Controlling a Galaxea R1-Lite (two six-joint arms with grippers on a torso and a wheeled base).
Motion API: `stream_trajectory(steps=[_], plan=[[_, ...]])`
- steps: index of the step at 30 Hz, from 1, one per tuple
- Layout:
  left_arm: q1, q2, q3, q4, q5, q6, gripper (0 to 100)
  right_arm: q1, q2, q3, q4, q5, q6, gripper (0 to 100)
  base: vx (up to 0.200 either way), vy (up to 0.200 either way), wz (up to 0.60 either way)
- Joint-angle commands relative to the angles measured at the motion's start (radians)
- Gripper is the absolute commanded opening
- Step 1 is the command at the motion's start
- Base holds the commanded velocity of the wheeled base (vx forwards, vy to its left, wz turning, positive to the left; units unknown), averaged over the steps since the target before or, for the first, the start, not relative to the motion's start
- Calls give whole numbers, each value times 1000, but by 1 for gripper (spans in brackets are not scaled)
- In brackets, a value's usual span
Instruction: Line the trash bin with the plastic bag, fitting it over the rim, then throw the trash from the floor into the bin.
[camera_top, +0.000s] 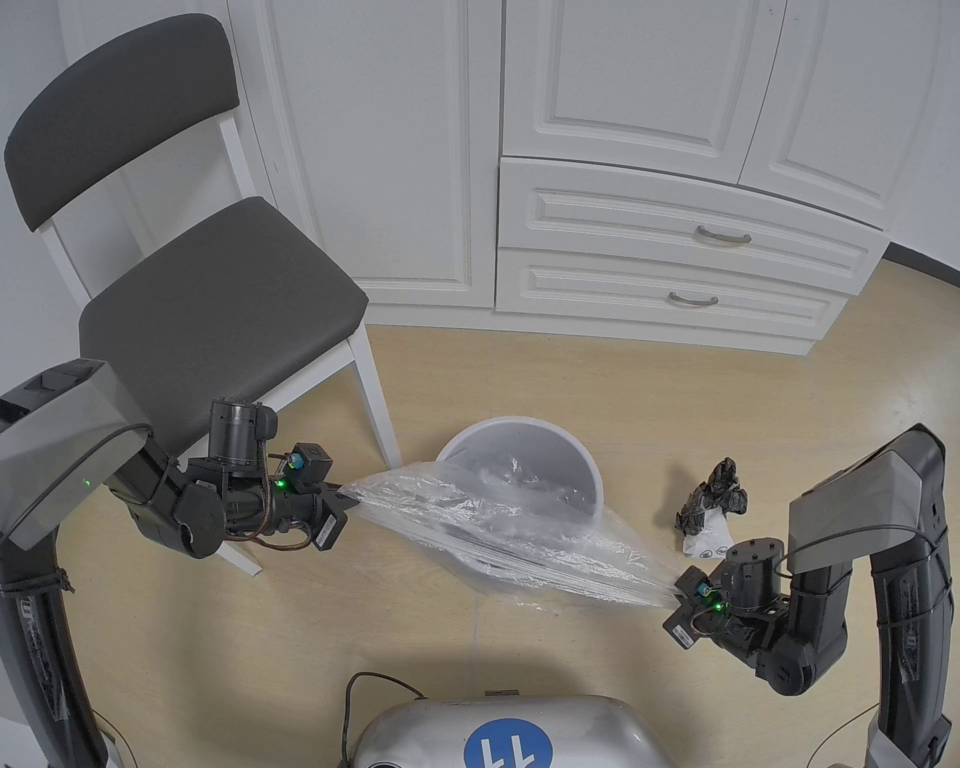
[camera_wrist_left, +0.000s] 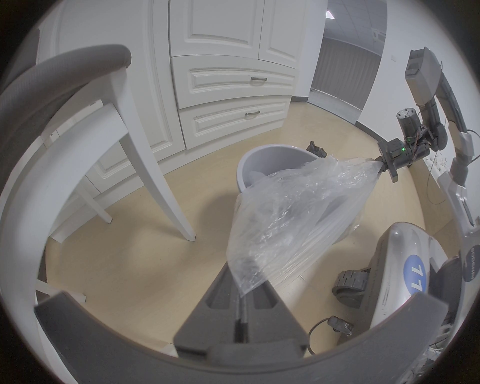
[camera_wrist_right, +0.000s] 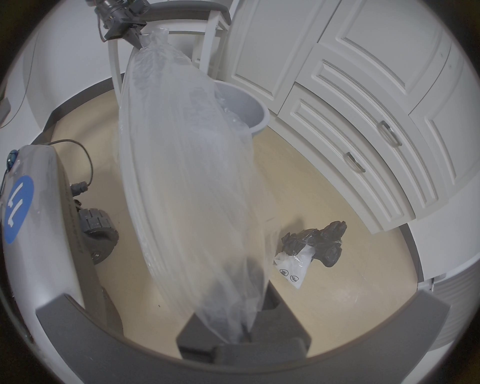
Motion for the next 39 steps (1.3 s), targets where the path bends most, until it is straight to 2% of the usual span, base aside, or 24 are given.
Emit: stream_trajectory(steps=[1, 6, 16, 20, 22, 27, 33, 39], plan=[[-3, 73, -45, -8, 12, -6, 0, 0, 66, -72, -21, -12, 24, 0, 0, 0, 0], [-18, 129, -66, -73, 50, -42, 0, 9, 114, -162, -21, -47, 101, 0, 0, 0, 0], [-41, 185, -98, -148, 95, -79, 0, 31, 164, -262, -21, -46, 162, 0, 0, 0, 0], [-55, 192, -115, -192, 119, -152, 0, 46, 158, -287, -21, -58, 199, 0, 0, 0, 0], [-55, 192, -117, -203, 119, -158, 0, 46, 153, -282, -21, -75, 200, 0, 0, 0, 0], [-46, 182, -100, -201, 116, -149, 0, 44, 144, -234, -21, -112, 184, 0, 0, 0, 0], [-1, 107, -17, -149, 32, -13, 0, 37, 118, -187, -21, -112, 134, 0, 0, 0, 0], [-19, 144, -46, -108, 37, -13, 0, 43, 117, -193, -21, -112, 136, 0, 0, 0, 0]])
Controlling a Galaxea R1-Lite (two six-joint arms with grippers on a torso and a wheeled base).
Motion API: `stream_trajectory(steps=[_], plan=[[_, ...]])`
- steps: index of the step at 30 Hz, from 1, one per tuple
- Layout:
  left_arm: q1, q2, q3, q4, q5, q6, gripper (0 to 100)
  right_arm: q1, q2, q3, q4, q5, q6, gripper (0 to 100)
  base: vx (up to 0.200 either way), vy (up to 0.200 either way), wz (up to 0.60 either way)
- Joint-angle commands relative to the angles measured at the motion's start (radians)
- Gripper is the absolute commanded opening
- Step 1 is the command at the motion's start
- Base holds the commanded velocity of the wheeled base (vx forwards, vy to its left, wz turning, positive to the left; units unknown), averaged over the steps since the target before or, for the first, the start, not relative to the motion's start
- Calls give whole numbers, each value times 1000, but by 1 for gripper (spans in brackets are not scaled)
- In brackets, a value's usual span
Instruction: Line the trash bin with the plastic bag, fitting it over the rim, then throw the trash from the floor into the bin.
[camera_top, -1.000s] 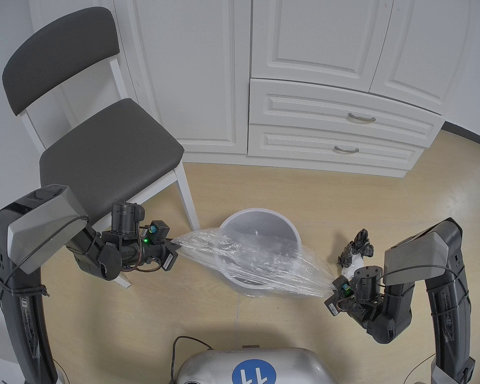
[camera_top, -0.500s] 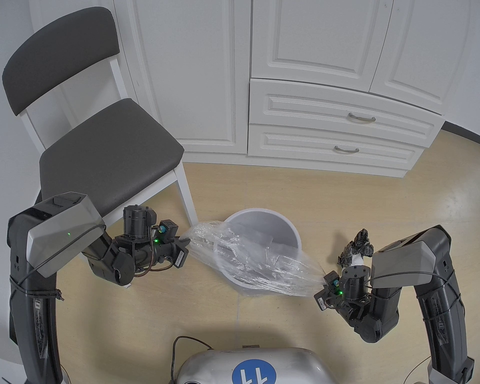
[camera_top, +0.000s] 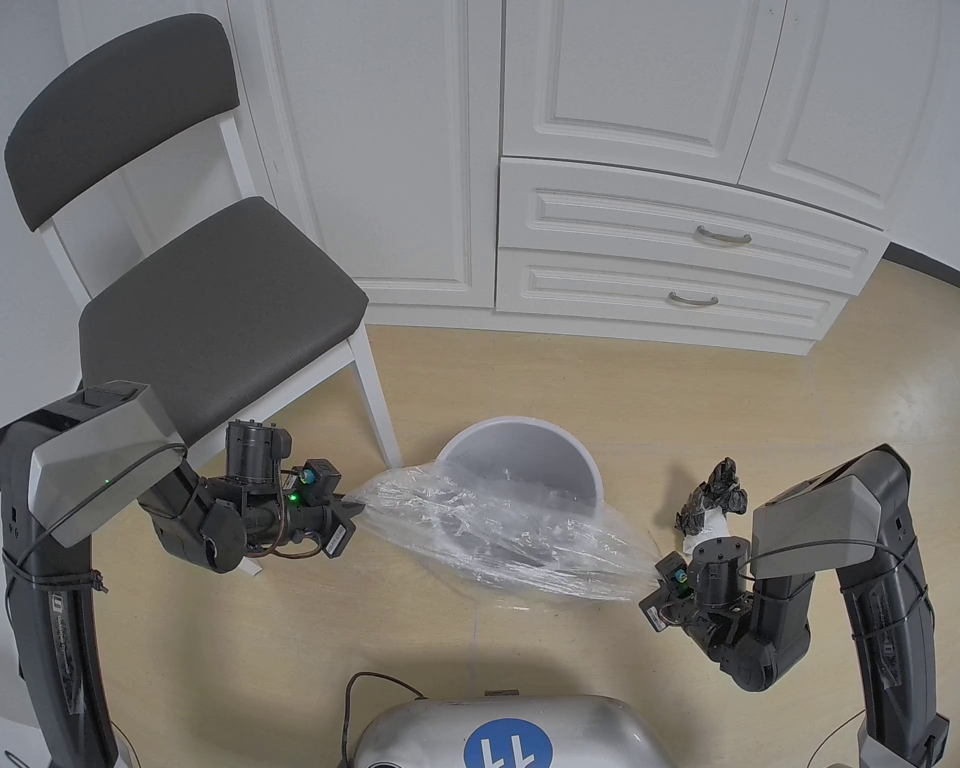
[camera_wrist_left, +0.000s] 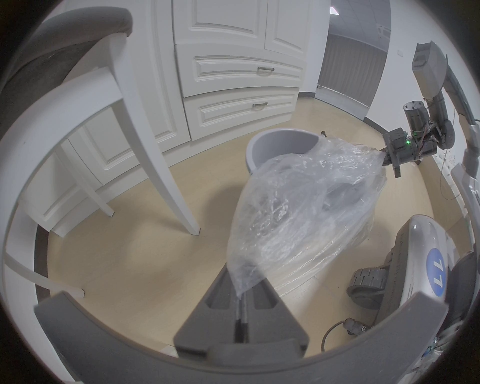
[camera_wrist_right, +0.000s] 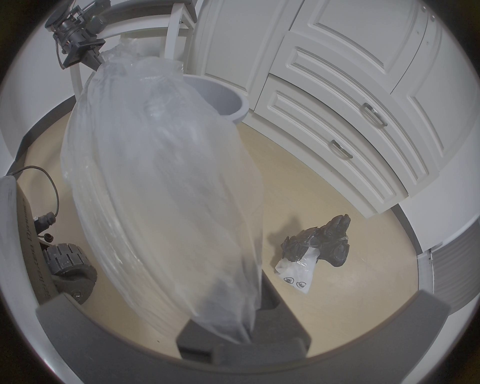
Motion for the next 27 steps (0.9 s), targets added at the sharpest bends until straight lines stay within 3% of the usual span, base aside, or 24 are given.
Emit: stream_trajectory(steps=[1, 7, 21, 22, 25, 27], plan=[[-21, 43, -29, -3, 8, -5, 0, 0, 13, -8, -18, -1, -1, 0, 0, 0, 0], [-54, 98, -58, -14, 76, -24, 0, -9, 64, -53, -18, -1, -1, 0, 0, 0, 0], [-33, 43, -83, -16, 68, -105, 0, -20, 19, -80, -18, 0, 20, 0, 0, 0, 0], [-33, 37, -81, -16, 68, -110, 0, -21, 15, -86, -18, 3, 22, 100, 0, 0, 0], [-33, 31, -81, -16, 66, -119, 0, -21, 6, -91, -18, 8, 28, 100, 0, 0, 0], [-37, 31, -80, -20, 66, -122, 0, -21, -28, -79, -18, 31, 92, 100, 0, 0, 0]])
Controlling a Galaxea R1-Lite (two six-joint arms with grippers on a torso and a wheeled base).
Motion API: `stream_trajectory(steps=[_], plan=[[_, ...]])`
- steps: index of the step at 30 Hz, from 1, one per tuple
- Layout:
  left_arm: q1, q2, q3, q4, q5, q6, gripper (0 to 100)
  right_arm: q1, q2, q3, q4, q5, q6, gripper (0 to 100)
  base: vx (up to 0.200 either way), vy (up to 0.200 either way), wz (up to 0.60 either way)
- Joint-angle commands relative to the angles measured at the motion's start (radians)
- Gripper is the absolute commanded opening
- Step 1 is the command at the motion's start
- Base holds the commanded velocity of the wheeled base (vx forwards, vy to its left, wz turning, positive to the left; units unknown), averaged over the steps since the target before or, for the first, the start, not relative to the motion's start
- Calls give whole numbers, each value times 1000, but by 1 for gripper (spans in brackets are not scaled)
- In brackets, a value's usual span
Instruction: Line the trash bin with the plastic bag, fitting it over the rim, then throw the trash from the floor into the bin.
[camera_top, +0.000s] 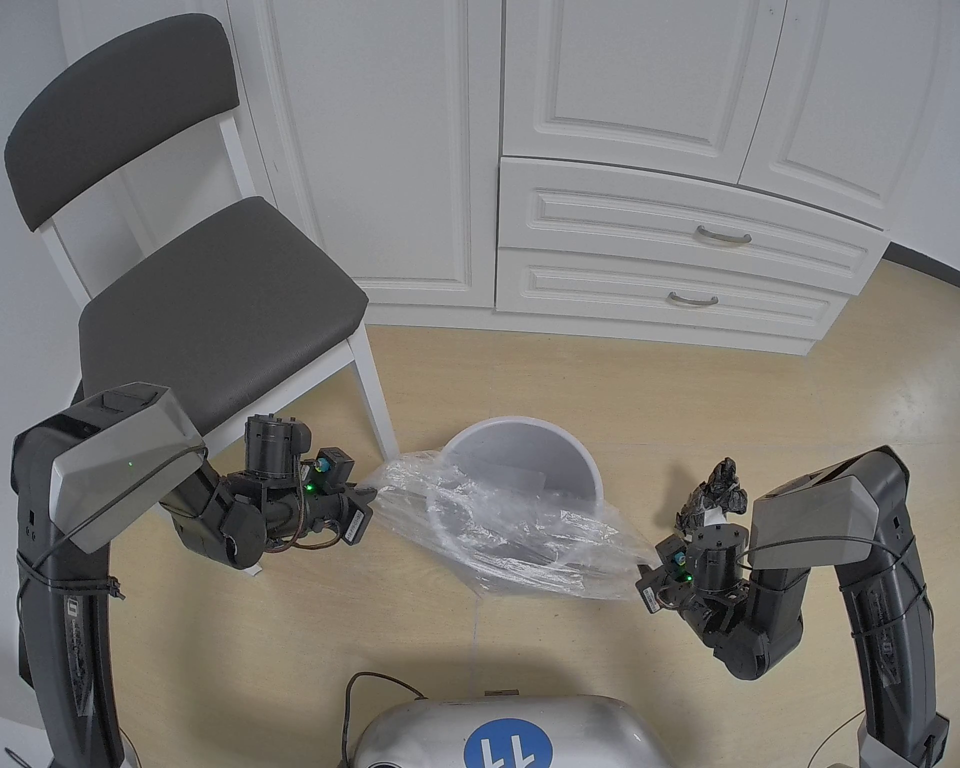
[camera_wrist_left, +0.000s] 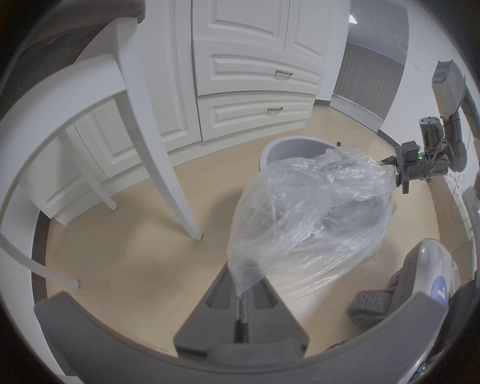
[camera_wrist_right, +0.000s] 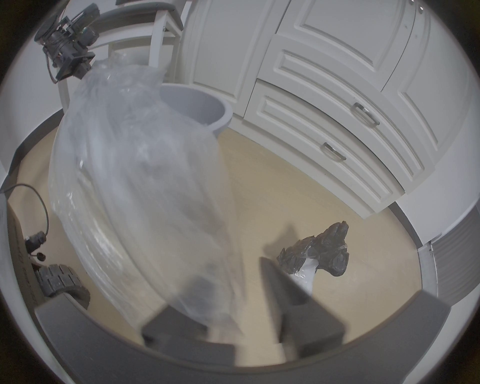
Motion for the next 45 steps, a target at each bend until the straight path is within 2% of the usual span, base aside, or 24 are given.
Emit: stream_trajectory(steps=[1, 7, 12, 15, 20, 26, 31, 40, 45], plan=[[-5, -13, 3, -13, -1, -3, 0, 0, -57, 15, -18, 43, 72, 100, 0, 0, 0], [-15, -2, 20, -99, -1, -5, 0, -80, -143, 103, -18, 341, 132, 100, 0, 0, 0], [-19, 2, 21, -114, 1, -14, 0, -207, -186, 166, -18, 672, 175, 100, 0, 0, 0], [-19, 19, 10, -115, 6, -14, 0, -255, -186, 174, -18, 786, 187, 100, 0, 0, 0], [-14, 33, -8, -103, 9, -16, 0, -296, -183, 179, -18, 888, 192, 100, 0, 0, 0], [-6, 56, -37, -102, 21, -17, 0, -335, -195, 185, -18, 974, 190, 100, 0, 0, 0], [-5, 59, -40, -100, 42, -17, 0, -353, -206, 189, -18, 1017, 192, 100, 0, 0, 0], [4, 76, -63, -100, 47, -17, 0, -385, -210, 186, -18, 1036, 192, 100, 0, 0, 0], [6, 73, -62, -100, 47, -17, 0, -405, -221, 183, -18, 1074, 192, 100, 0, 0, 0]])
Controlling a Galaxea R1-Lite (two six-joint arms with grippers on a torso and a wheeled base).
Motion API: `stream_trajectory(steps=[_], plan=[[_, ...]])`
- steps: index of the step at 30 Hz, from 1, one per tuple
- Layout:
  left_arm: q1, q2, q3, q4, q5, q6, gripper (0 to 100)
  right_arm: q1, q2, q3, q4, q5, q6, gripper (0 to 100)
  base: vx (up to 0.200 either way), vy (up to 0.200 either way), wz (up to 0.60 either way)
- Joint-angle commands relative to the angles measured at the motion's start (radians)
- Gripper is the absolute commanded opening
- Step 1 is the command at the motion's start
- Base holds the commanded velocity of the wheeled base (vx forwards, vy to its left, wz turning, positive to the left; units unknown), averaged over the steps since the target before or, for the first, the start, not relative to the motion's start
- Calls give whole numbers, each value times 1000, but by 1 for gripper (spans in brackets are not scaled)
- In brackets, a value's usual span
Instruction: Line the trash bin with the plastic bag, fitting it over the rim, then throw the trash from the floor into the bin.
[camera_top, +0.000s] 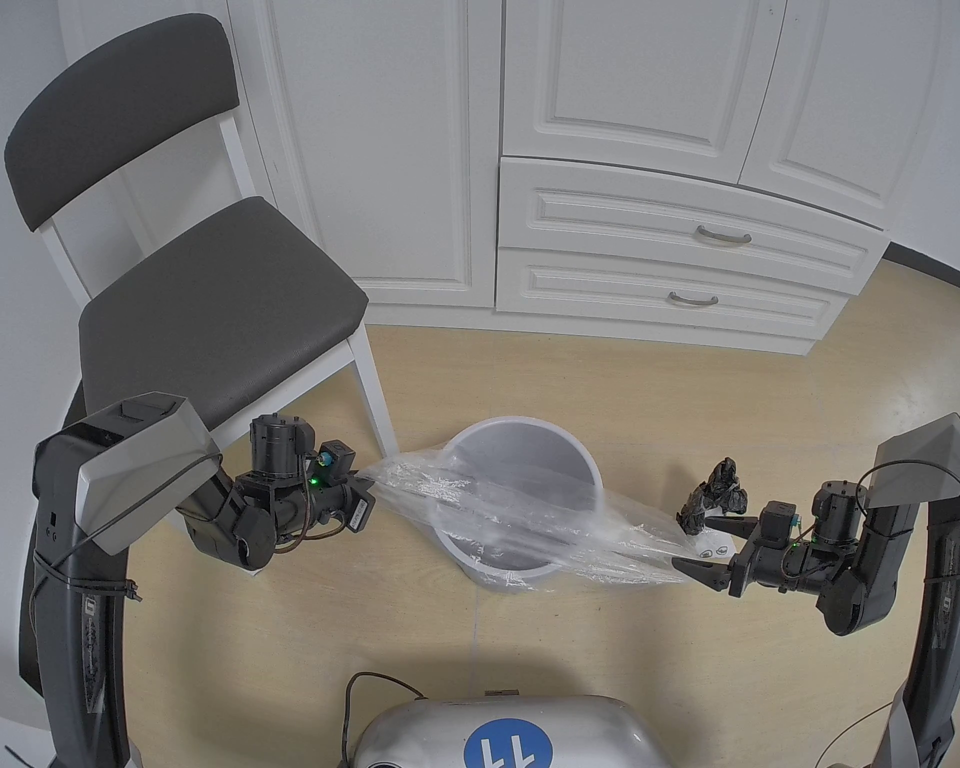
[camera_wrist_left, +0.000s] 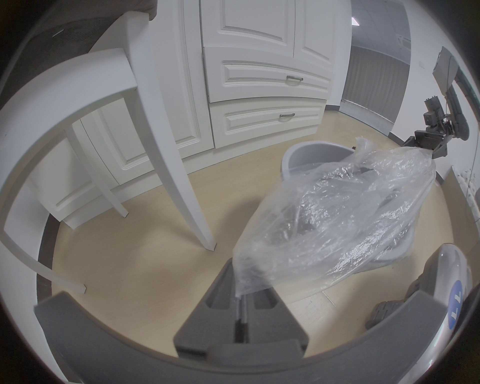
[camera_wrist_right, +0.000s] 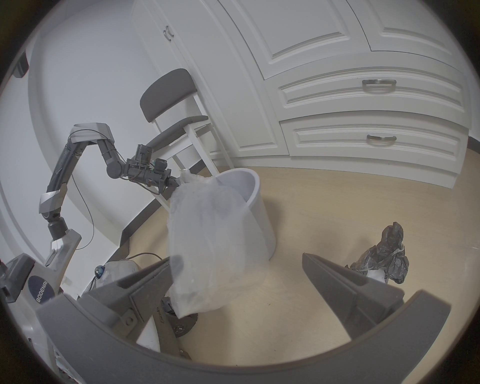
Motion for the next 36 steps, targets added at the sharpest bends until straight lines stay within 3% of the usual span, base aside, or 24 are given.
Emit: stream_trajectory(steps=[1, 15, 21, 26, 29, 30, 31, 32, 33, 36], plan=[[1, 1, 0, 0, 0, 0, 0, -12, -11, -4, -18, 4, 0, 100, 0, 0, 0], [-7, -11, 21, -16, 0, 2, 0, -66, -107, -1, -18, 9, 3, 100, 0, 0, 0], [-8, -18, 32, -17, -2, 2, 0, -102, -146, -4, -18, 43, 9, 100, 0, 0, 0], [-37, -41, 66, -45, -2, 2, 0, -32, -187, 4, -18, 17, 78, 100, 0, 0, 0], [-74, -70, 118, -108, 0, 0, 0, 125, -207, 22, -18, -223, 84, 100, 0, 0, 0], [-74, -70, 118, -108, 0, 0, 0, 125, -207, 22, -18, -223, 84, 100, 0, 0, 0], [-85, -79, 140, -131, 0, 2, 0, 209, -209, 22, -18, -364, 89, 100, 0, 0, 0], [-88, -82, 144, -135, 0, 2, 0, 235, -207, 22, -18, -408, 89, 100, 0, 0, 0], [-94, -88, 155, -143, 0, 2, 0, 299, -201, 21, -18, -505, 89, 100, 0, 0, 0], [-96, -87, 158, -143, 0, 3, 0, 413, -190, 12, -18, -643, 100, 100, 0, 0, 0]])
